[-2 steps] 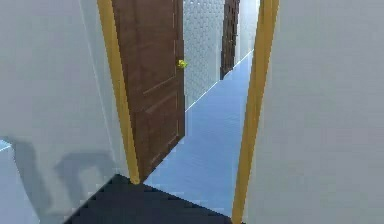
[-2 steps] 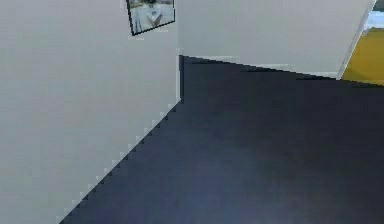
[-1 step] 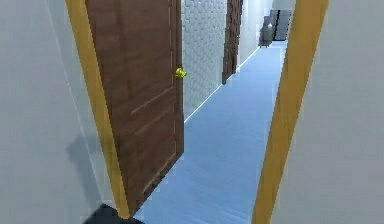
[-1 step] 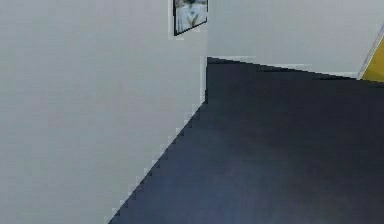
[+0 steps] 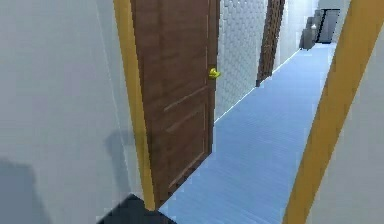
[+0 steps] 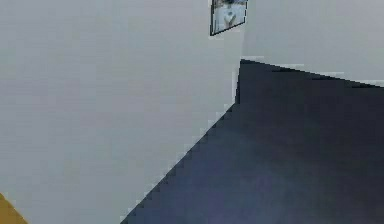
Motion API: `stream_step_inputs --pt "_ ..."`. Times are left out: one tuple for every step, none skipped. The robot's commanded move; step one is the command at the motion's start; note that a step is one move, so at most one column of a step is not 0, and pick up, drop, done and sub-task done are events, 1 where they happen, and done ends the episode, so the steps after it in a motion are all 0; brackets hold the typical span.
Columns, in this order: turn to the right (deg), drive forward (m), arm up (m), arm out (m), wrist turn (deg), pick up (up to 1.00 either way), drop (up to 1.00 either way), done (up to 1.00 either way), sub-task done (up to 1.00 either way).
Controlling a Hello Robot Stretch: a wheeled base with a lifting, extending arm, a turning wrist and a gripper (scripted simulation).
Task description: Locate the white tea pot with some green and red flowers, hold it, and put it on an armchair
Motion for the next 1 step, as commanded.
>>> stream_step_inputs --pt "0.0 0.7 0.0 0.0 0.0 0.0 0.0 0.0 0.0"
